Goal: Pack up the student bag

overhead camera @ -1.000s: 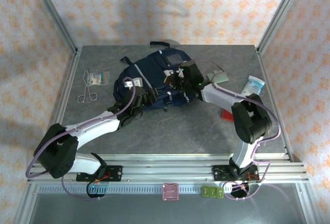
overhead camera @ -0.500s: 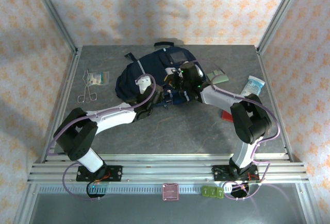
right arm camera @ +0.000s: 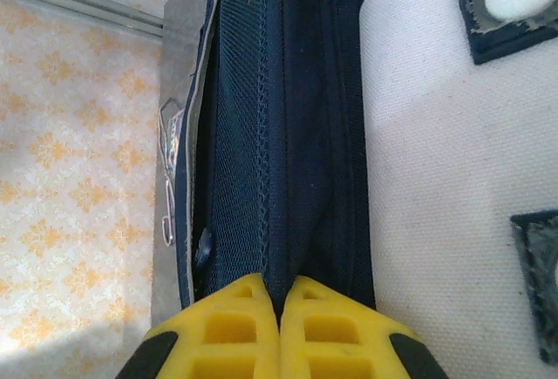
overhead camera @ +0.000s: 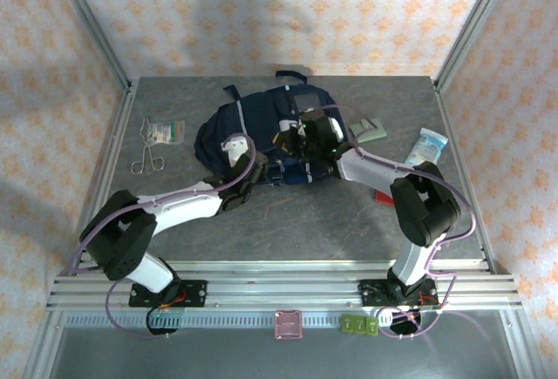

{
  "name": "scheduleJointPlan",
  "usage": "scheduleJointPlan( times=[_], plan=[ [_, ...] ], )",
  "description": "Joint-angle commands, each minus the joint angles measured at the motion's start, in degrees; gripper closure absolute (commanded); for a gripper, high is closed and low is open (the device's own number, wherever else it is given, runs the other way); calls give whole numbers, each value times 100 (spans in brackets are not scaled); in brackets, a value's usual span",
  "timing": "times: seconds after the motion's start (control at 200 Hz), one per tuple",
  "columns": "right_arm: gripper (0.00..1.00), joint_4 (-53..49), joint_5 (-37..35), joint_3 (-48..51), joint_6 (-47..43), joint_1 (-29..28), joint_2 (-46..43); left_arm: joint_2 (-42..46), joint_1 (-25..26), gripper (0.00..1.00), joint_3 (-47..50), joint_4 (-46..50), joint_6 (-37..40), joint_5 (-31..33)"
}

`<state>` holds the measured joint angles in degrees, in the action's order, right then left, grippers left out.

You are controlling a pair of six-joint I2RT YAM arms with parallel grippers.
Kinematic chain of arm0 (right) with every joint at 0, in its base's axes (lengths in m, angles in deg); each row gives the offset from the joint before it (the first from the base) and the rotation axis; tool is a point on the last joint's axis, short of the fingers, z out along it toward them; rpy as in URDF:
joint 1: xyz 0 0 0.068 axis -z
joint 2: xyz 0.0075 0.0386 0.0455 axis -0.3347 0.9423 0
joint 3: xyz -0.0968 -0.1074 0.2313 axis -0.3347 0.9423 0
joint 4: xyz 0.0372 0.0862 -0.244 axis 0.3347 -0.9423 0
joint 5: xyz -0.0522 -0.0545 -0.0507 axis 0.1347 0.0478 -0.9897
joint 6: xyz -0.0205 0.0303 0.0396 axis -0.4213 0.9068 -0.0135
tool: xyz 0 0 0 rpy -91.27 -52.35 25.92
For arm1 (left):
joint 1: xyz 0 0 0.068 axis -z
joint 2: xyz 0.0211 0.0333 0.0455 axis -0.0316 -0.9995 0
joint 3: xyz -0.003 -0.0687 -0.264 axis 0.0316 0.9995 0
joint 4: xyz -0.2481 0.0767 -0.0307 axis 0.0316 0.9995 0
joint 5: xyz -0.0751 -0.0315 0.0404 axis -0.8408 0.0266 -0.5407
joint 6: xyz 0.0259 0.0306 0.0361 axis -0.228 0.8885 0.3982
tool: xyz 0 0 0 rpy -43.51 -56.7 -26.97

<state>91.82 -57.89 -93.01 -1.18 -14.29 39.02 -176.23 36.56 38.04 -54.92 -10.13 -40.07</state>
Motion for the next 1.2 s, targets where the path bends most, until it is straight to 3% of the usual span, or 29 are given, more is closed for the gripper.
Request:
scheduleJointPlan(
  times=[0.0, 0.13, 0.315, 0.551, 0.731, 0.836, 1.066, 1.196],
  plan=[
    [100, 904, 257, -382, 73, 1, -577, 122, -146, 38, 230, 506, 171, 67],
    [100, 925, 258, -369, 141, -3, -526, 535, -157, 29, 151, 440, 352, -268],
    [100, 906, 238, -361, 150, -4, -481, 1043, -154, 24, -213, 392, 263, -1016],
    [100, 951, 319, -387, 168, -10, -425, 942, -243, 21, -645, 380, 193, -1353],
    [100, 1067, 490, -523, 295, 0, -402, 256, -217, 21, -913, 525, 176, -1143],
    [100, 1137, 596, -699, 424, -4, -429, -13, -126, 25, -930, 469, 235, -599],
    [100, 1290, 827, -922, 713, 10, -460, -113, -66, 23, -683, -42, 266, -20],
    [100, 1307, 843, -977, 835, 52, -394, 92, -61, 34, -270, -675, 355, -215]
  ],
)
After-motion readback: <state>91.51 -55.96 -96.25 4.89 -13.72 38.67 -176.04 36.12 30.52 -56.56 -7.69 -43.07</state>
